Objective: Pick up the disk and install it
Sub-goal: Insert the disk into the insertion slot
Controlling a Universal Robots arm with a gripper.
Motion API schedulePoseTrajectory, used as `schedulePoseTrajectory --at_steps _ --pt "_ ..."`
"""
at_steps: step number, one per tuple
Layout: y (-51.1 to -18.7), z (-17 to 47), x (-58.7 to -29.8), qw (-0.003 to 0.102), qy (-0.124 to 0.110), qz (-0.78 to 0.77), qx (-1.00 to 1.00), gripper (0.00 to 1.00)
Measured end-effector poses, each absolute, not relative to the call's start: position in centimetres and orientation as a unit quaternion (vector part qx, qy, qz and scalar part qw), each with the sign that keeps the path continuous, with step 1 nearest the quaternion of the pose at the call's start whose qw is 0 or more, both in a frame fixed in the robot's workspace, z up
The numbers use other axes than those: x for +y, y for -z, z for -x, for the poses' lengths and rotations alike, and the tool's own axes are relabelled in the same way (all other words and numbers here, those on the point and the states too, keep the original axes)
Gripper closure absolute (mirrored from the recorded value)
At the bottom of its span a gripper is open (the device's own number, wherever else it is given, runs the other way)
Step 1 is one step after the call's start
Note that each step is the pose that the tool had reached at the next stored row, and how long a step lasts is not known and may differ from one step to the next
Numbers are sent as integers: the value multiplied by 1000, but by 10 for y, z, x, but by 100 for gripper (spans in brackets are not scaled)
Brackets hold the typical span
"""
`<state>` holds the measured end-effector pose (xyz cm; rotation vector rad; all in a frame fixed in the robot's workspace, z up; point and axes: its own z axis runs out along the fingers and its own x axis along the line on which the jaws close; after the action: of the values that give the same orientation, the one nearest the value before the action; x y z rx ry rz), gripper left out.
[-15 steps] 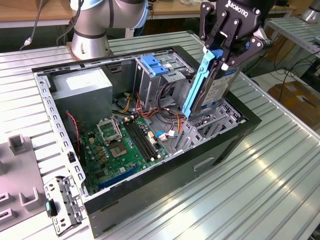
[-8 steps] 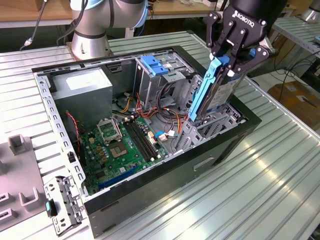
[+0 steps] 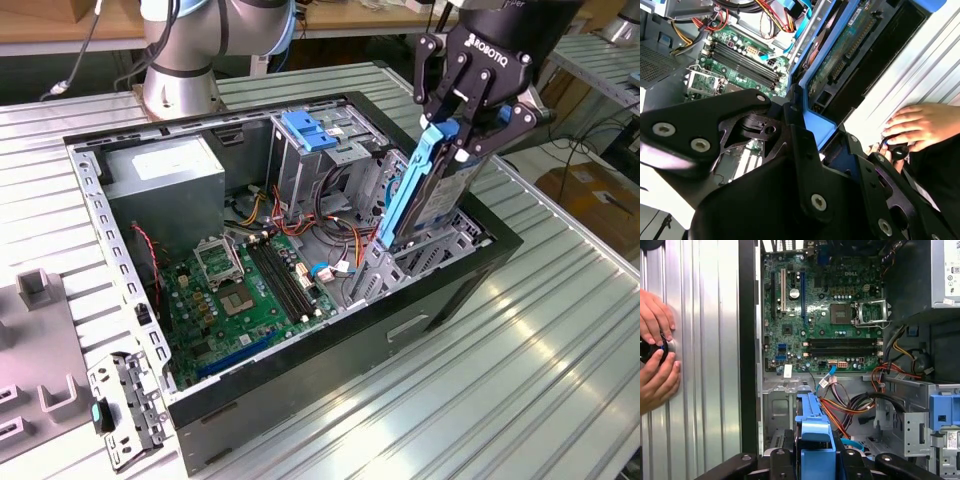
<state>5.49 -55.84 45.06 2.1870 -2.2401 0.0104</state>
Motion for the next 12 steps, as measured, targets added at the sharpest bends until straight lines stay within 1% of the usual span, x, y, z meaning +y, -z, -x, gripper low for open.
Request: schedulePoseTrajectory --at_steps 12 --pt "-445 -57 -558 6 -2 -697 -717 63"
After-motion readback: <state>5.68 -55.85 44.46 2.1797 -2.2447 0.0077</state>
